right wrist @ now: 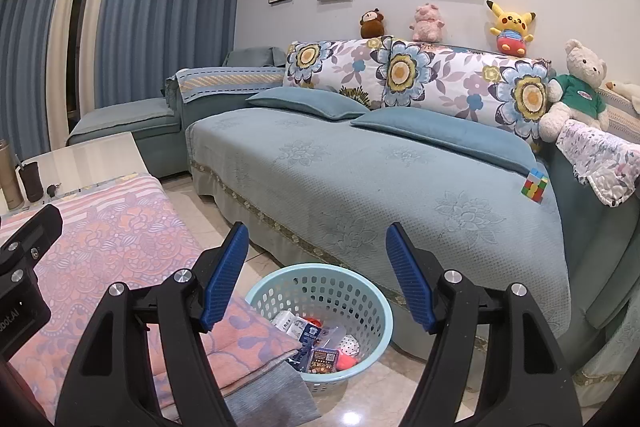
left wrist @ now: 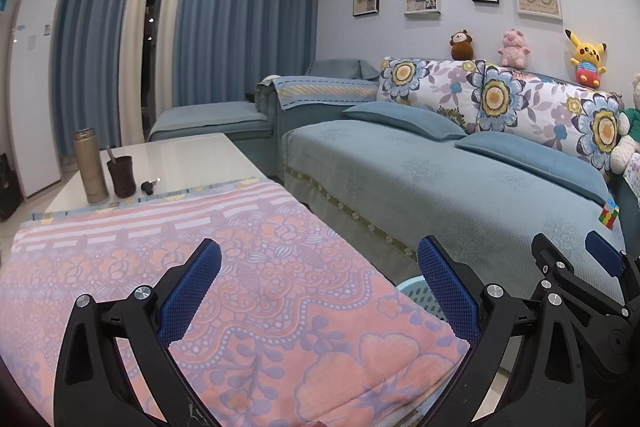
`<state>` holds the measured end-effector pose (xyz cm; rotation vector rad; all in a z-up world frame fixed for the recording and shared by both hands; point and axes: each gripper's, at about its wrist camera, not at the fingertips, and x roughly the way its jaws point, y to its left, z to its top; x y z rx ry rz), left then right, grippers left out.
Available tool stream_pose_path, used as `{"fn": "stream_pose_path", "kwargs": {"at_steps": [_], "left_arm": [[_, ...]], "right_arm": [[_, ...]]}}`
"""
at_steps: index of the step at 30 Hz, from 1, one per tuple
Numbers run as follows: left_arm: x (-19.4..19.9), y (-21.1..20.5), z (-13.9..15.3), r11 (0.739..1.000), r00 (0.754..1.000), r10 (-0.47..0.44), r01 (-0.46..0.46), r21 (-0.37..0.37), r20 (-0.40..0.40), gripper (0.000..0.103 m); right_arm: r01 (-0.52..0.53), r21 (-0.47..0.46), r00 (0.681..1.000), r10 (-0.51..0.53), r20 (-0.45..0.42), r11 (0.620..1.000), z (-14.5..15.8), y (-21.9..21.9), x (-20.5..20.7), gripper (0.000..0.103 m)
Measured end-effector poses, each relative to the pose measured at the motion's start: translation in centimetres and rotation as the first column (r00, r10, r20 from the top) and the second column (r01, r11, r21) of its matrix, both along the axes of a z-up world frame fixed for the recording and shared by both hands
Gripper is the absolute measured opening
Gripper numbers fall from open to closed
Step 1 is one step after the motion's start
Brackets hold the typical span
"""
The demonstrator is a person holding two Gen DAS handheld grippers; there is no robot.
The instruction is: Collect trash
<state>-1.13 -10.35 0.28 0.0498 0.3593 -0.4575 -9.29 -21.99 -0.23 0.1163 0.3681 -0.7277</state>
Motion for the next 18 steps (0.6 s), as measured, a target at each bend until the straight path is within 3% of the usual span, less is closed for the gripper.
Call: {"fn": "stream_pose_path", "kwargs": {"at_steps": [18], "left_arm": [[0.33, 0.16, -0.21, 1.000, 1.000, -0.005, 0.005, 0.023, 0.003, 0.095]], "right_arm": [[-0.002, -0.003, 1.000, 0.002, 0.004, 1.000, 0.08, 0.08, 0.15, 0.067]]}}
